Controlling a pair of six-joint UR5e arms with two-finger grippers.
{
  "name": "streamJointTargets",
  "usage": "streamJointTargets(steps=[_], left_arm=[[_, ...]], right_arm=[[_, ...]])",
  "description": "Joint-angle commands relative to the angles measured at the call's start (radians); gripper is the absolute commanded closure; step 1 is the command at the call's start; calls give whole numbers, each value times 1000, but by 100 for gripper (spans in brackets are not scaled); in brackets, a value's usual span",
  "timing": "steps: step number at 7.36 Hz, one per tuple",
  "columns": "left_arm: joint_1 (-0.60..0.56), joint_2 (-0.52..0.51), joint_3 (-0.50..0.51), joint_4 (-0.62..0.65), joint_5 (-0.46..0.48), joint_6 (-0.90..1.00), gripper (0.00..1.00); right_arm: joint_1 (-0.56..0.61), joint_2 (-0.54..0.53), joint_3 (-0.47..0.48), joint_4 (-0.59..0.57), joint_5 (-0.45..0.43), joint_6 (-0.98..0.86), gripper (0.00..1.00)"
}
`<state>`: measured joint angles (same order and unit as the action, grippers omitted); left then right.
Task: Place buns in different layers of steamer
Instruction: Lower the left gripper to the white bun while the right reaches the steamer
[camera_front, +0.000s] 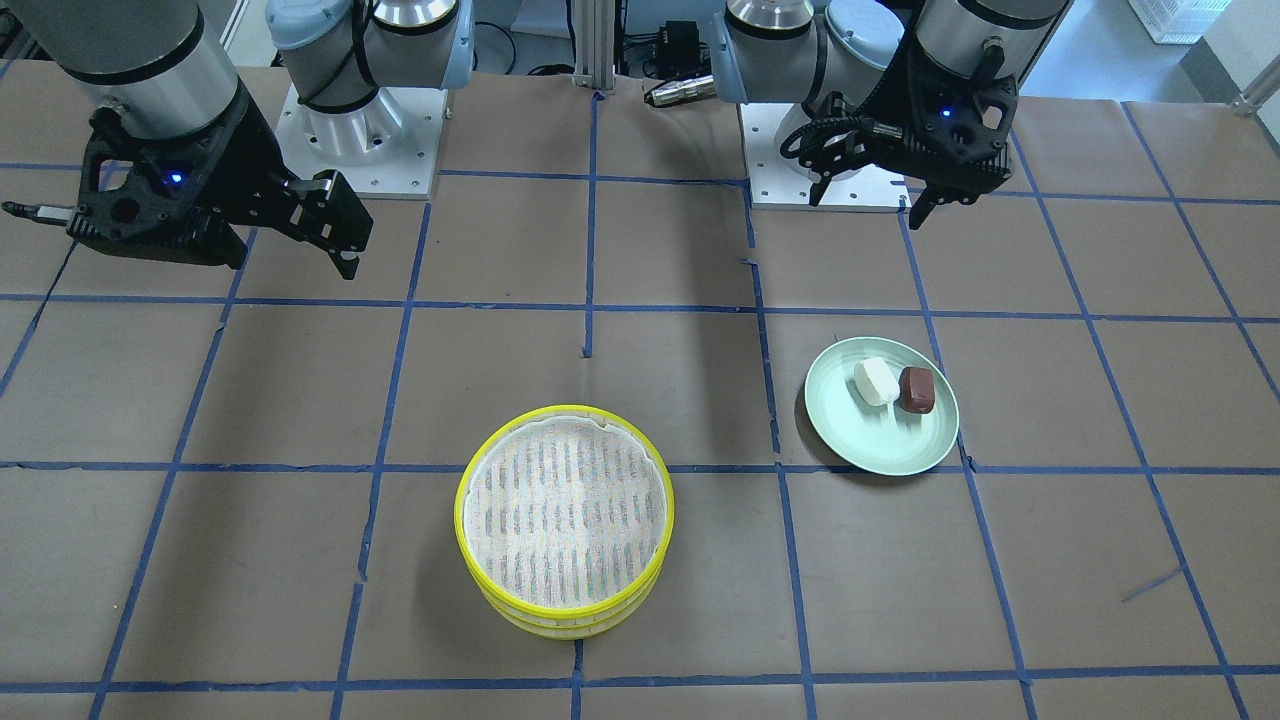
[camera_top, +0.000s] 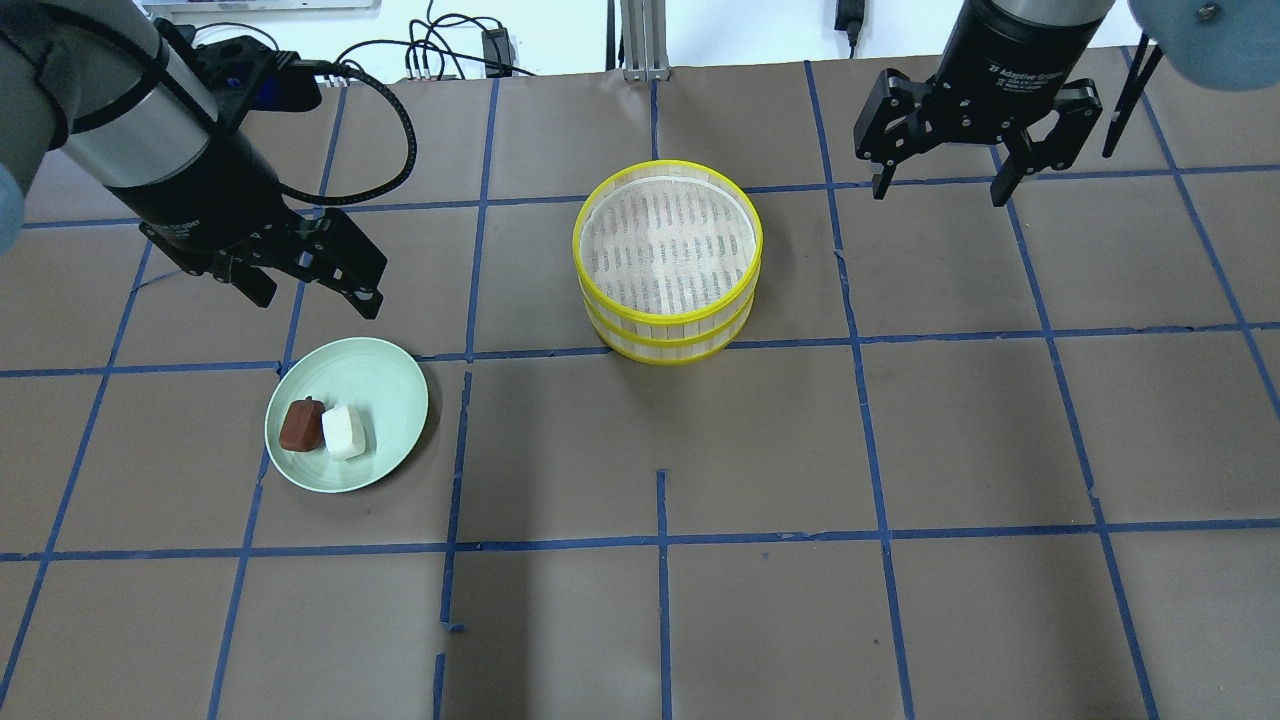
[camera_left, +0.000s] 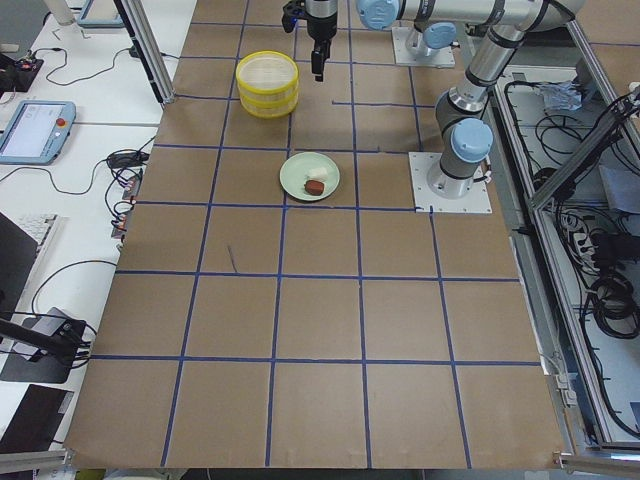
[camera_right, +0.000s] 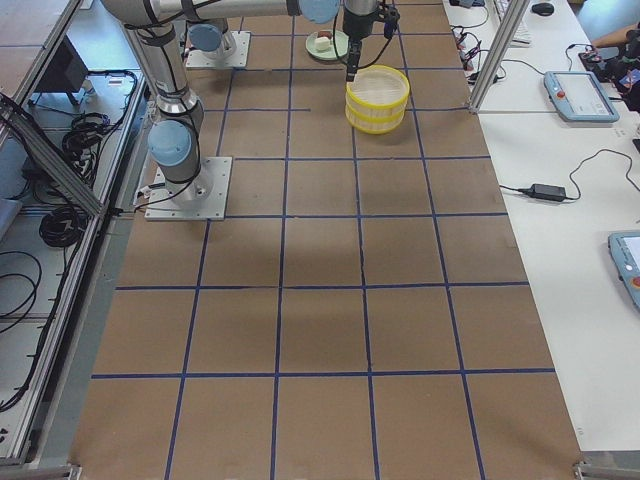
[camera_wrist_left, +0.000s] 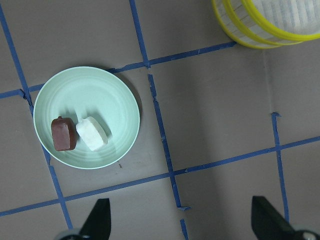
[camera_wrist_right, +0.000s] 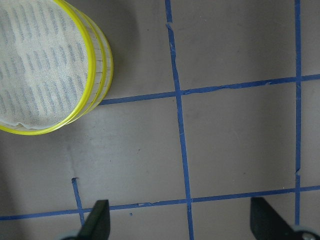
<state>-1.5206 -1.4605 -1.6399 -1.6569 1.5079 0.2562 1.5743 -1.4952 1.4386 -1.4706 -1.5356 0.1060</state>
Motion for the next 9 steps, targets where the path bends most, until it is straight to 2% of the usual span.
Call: streamJointTargets(steps=[1, 2, 4, 6, 7, 8, 9], left_arm=[[5, 0, -1, -1, 3, 1, 0], [20, -15, -9, -6, 21, 23, 0], [80, -35, -90, 11, 101, 49, 0], [91, -95, -132, 112, 106, 105, 0], [111, -141, -133, 126, 106, 121, 0], [140, -174, -147, 129, 106, 121, 0], [180, -193, -194, 141, 104, 115, 0]], right_arm=[[0, -7, 3, 0, -11, -84, 0], [0, -7, 3, 1, -11, -85, 0], [1, -5, 14, -13, -12, -86, 0], [7, 35, 14, -43, -6, -68, 1], [19, 103, 16, -113, -3, -36, 2], [67, 172, 10, -231, -9, -19, 2], [90, 234, 13, -262, -8, 21, 7]])
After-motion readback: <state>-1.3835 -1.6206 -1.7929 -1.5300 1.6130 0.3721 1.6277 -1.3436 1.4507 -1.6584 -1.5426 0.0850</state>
